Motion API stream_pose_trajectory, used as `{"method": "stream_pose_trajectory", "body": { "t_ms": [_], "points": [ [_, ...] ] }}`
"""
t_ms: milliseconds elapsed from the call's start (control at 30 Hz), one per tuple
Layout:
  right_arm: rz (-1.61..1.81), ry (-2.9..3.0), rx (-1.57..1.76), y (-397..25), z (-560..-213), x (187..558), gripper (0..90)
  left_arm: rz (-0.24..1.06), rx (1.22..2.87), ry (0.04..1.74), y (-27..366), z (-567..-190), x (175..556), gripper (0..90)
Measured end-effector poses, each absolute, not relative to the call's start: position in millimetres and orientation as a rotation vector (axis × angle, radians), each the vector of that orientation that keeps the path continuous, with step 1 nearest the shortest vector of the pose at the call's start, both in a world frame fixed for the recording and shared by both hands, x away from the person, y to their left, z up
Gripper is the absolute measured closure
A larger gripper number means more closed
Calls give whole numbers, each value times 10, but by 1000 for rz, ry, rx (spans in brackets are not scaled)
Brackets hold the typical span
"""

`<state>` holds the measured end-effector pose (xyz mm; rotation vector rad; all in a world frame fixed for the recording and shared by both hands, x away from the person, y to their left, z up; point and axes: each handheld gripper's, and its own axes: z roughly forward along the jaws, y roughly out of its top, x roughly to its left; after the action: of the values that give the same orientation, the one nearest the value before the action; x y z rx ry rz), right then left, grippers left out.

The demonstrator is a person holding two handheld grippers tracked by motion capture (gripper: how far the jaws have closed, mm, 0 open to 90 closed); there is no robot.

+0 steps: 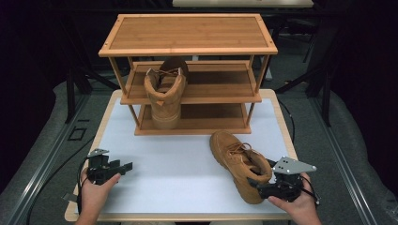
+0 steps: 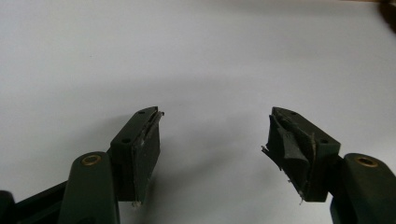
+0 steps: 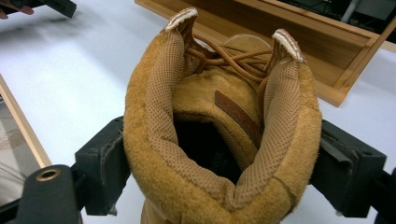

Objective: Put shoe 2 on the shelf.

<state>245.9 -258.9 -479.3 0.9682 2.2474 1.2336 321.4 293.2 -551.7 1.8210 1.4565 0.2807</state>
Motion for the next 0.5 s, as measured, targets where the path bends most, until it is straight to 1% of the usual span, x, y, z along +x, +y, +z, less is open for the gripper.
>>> {"method": "stream_pose_trajectory", "body": {
  "t_ms": [167,300,333,367,400,433,500],
  "points": [
    [1241,2248,928,-2664,-4786,2419,137,284,1816,1455,2942,-5510,3205,343],
    [1298,2268,963,-2751,-4745,2407,142,283,1809,1458,2944,-5504,3202,344],
    [1290,2283,982,-2769,-4711,2396,152,283,1812,1455,2943,-5506,3204,344],
    [1337,2301,975,-2790,-4678,2390,188,283,1813,1454,2941,-5506,3203,344],
    [1303,2282,991,-2814,-4622,2367,218,282,1814,1453,2939,-5505,3203,344],
    [1346,2270,1011,-2847,-4577,2367,225,282,1813,1452,2937,-5503,3203,345],
    [1367,2222,1092,-2913,-4478,2369,310,283,1808,1452,2933,-5501,3205,345]
  ]
}}
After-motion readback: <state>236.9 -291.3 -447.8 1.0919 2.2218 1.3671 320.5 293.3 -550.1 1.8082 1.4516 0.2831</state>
